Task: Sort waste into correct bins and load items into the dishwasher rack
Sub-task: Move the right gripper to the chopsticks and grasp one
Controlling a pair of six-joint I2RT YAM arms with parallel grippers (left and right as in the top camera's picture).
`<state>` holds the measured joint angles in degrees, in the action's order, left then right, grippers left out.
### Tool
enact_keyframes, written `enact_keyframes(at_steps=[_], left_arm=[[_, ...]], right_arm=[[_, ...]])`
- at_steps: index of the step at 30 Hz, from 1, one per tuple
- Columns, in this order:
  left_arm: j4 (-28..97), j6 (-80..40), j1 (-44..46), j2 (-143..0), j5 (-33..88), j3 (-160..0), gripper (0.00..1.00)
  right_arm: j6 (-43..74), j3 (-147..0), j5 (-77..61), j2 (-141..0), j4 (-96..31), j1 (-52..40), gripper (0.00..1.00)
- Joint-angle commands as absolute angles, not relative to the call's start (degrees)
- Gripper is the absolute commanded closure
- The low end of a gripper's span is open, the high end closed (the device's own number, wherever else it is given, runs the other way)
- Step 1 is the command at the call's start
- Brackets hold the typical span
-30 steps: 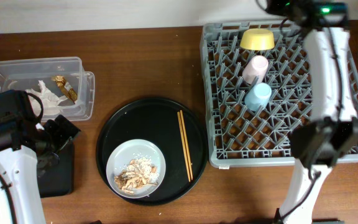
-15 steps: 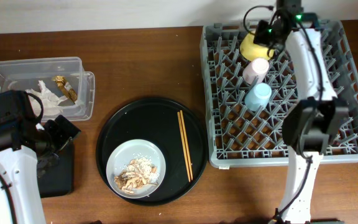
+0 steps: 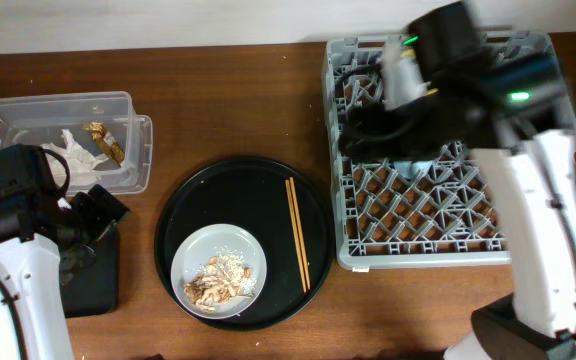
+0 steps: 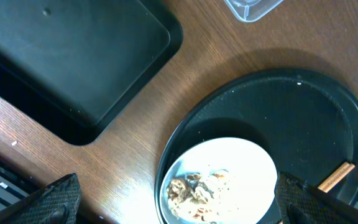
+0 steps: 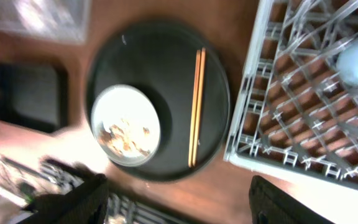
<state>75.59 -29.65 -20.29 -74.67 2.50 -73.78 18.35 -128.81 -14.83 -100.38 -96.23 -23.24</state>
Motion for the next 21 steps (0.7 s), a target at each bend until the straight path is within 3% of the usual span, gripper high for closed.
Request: enact_keyframes(at_steps=[1,2,7,8,10,15,21], left_arm=[[75.53,-29.95,-20.51,-74.54,2.28,-74.32,0.01],[75.53,-29.98,-20.51,-74.54,2.28,-74.32,0.01],[75.53,-29.95,-20.51,-74.54,2.28,-74.32,0.01],[75.53,-29.95,-20.51,-74.54,2.28,-74.32,0.01],[75.53,-29.98,-20.51,-74.54,2.28,-74.32,0.01],[75.53,-29.95,-20.51,-74.54,2.28,-74.32,0.01],[75.53,-29.95,-20.51,-74.54,2.28,-74.32,0.01]], right_arm=[[20.64,-119.17,-6.98,-102.67,-90.06,-31.53,0.05],[20.62,-115.55,-7.01,-102.91,-87.11,-33.41,0.01],[21.93,-102.10,-5.08,-104.25,-72.14,-34.24,0.03],[21.93,-98.24,-5.34,-105.34,-68.86,-34.24,0.07],[21.93,-94.50,-5.30,-106.85,-65.76,-35.33,0.29],[26.09,-92.44,4.45,-112.77,-60.49,-41.60,0.38],[26.04,-92.44,3.22,-122.74,-57.56,-42.46,0.46]])
